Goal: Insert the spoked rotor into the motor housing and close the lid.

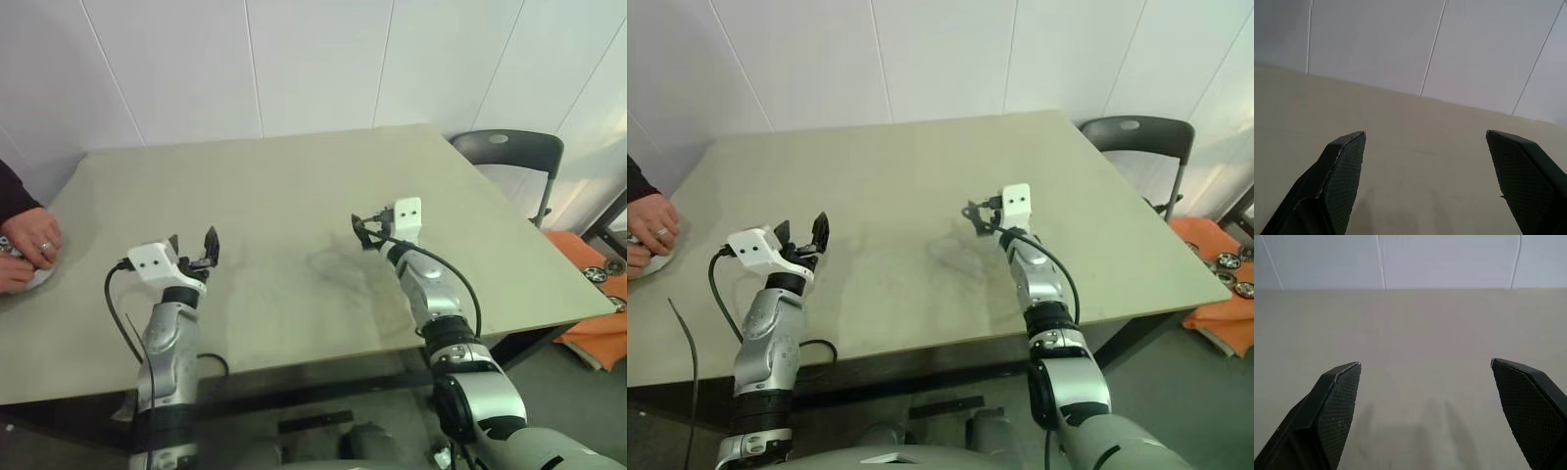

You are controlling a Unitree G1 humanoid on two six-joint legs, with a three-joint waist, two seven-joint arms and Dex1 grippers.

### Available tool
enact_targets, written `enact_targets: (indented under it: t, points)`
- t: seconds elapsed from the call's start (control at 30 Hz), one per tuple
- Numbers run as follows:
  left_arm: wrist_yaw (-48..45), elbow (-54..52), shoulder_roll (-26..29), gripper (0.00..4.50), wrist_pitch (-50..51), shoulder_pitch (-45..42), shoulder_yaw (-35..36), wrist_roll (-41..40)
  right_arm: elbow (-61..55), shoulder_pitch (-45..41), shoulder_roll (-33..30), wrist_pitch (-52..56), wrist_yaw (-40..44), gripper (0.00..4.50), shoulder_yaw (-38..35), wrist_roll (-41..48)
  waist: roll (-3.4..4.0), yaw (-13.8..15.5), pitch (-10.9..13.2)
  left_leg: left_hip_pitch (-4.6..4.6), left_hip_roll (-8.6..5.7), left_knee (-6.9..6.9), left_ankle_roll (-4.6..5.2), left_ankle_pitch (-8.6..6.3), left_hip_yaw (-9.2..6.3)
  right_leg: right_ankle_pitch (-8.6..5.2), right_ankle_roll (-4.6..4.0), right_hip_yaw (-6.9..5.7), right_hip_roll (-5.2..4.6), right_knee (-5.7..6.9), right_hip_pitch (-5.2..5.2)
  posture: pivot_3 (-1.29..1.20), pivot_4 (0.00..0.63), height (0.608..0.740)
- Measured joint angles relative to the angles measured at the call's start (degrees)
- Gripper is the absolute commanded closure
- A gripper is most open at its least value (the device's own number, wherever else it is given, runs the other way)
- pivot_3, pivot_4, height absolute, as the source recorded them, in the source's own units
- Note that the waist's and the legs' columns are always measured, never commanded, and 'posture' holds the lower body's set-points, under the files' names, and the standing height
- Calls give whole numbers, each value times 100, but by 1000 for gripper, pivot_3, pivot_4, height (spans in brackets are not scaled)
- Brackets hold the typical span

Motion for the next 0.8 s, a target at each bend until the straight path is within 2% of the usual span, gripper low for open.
enact_targets:
  t: [0.8]
  points:
    - [98,-108,-71,316,56,-248,-132,0,123,-180,69,41,-14,61,69,-24,0,19,0,-1,-2,0,0,0,1,0,0,0,-2,-5,2,0,0,740]
